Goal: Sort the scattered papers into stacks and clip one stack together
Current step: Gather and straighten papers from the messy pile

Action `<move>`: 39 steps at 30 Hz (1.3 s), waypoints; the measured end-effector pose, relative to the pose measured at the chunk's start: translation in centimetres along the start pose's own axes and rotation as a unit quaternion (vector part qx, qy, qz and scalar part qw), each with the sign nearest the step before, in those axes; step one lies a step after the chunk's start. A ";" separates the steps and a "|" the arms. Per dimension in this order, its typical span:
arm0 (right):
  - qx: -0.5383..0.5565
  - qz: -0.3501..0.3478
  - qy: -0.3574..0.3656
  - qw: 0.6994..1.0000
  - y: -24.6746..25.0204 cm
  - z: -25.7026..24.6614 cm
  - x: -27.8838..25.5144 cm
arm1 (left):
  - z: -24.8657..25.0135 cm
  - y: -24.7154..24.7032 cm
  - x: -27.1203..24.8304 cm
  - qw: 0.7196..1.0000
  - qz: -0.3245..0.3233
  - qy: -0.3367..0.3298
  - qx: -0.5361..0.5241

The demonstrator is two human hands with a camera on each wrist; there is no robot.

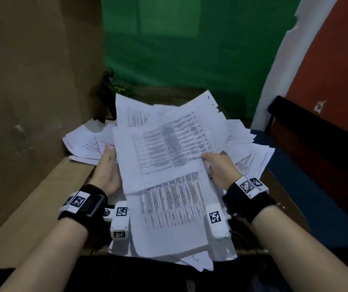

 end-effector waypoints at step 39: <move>-0.211 -0.082 -0.031 0.974 -2.1 -2.3 6.6 | 2.3 0.9 2.5 0.902 -0.051 -0.179 0.389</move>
Point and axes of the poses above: each hand's wrist, its own x-axis towards the middle knuckle, its own y-axis out of the back of the hand, z = x × y, the point moved 1 cm from there along x, towards the middle knuckle, and after that the axes turned 11 degrees about -y, right-handed, at the moved point
